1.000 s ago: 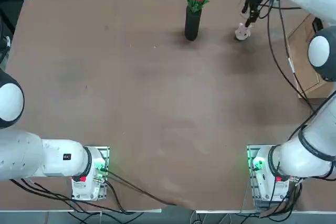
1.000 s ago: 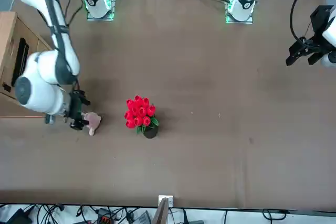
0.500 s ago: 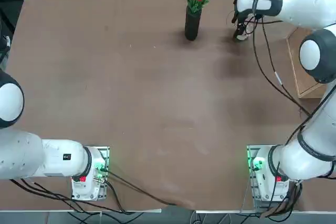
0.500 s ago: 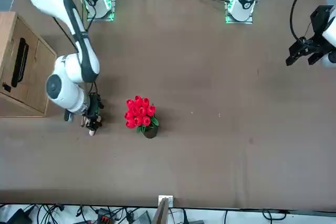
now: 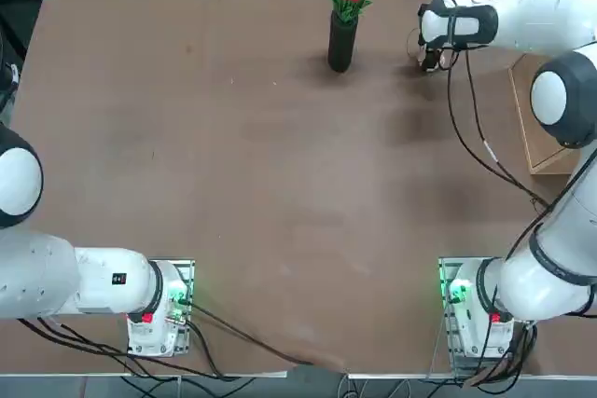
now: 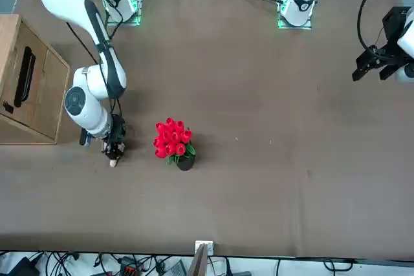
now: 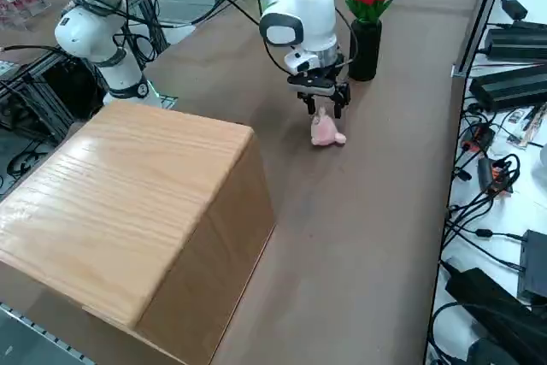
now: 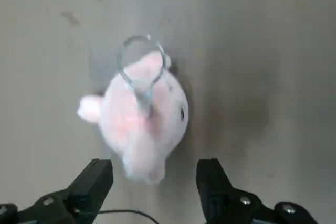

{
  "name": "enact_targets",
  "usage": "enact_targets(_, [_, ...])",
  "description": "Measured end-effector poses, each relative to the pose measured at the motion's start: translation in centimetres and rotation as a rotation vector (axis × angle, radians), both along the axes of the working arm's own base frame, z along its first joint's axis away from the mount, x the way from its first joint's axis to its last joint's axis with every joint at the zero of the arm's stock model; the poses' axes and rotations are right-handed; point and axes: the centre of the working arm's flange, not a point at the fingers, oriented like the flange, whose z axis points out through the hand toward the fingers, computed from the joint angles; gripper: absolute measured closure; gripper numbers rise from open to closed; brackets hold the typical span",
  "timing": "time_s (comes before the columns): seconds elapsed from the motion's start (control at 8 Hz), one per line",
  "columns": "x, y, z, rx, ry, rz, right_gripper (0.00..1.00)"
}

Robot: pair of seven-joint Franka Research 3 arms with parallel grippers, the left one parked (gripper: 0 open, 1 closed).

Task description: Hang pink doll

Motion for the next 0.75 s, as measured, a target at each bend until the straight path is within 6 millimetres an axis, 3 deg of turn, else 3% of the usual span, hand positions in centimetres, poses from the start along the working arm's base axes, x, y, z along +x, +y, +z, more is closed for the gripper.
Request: enact_targets(0.75, [0.1, 0.3, -1.3, -0.035, -0.037, -0.038, 0.14])
